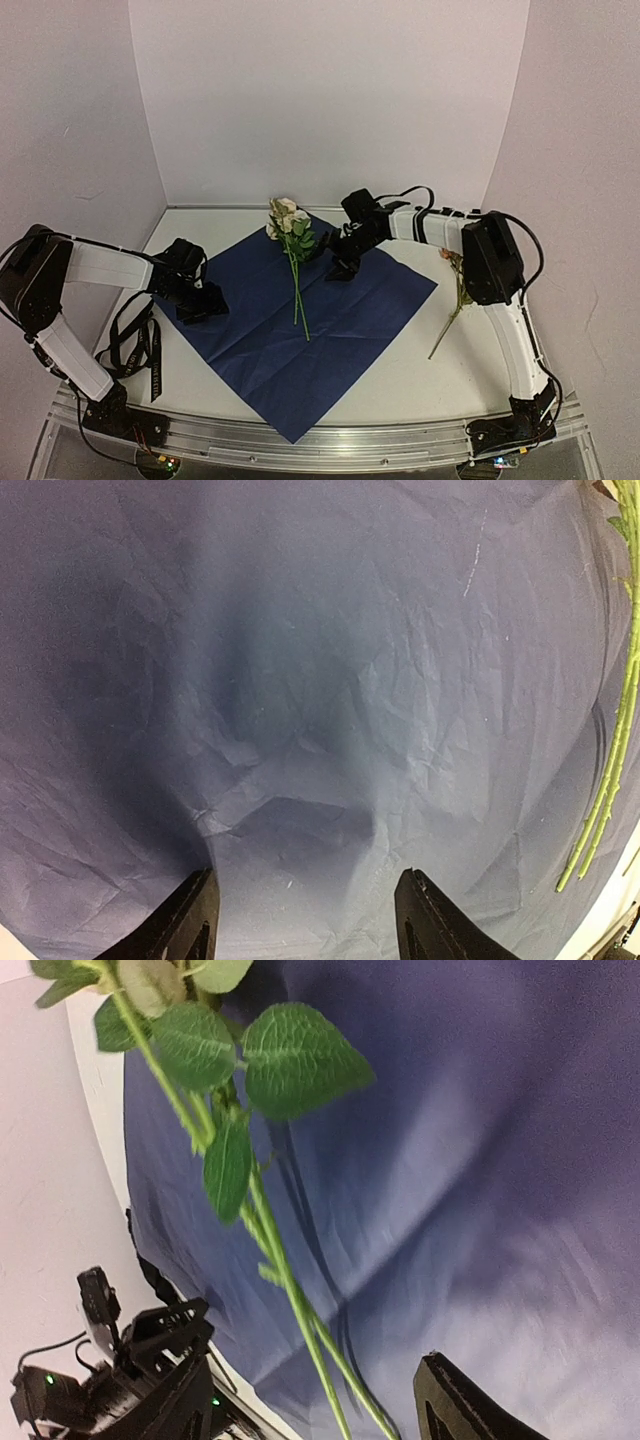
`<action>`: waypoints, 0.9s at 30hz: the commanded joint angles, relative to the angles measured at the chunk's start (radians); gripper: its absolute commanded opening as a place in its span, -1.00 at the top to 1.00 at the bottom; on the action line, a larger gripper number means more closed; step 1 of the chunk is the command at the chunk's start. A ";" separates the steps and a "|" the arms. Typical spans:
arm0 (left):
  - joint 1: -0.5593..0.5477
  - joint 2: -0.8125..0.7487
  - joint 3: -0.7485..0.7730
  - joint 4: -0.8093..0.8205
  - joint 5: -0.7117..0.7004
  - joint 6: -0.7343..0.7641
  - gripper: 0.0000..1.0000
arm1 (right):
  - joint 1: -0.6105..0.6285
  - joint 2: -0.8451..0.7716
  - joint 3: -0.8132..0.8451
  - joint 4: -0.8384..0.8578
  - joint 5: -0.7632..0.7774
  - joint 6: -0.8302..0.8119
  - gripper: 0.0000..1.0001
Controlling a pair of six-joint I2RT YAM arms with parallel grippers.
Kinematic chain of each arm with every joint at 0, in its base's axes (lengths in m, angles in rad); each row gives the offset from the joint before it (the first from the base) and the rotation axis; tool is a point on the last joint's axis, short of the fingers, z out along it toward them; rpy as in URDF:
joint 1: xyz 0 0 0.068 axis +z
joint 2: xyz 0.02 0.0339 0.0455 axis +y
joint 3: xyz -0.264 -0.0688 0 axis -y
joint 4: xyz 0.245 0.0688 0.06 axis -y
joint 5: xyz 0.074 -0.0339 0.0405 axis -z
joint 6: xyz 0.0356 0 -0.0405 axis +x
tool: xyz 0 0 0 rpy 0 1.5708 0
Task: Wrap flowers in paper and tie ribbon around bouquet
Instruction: Place the fake flower on the flattened wrapping paper, then pick up the fake flower from the center of the board.
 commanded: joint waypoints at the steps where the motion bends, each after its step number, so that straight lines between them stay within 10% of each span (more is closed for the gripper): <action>1: 0.008 -0.016 0.006 -0.027 0.004 0.005 -0.26 | -0.027 -0.241 -0.157 -0.169 0.164 -0.071 -0.41; 11: 0.008 -0.044 0.026 -0.045 0.013 0.015 -0.28 | -0.114 -0.590 -0.479 -0.507 0.735 -0.205 -0.38; 27: 0.008 -0.041 0.068 -0.058 0.025 0.024 -0.29 | -0.388 -0.509 -0.599 -0.496 0.721 -0.307 -0.18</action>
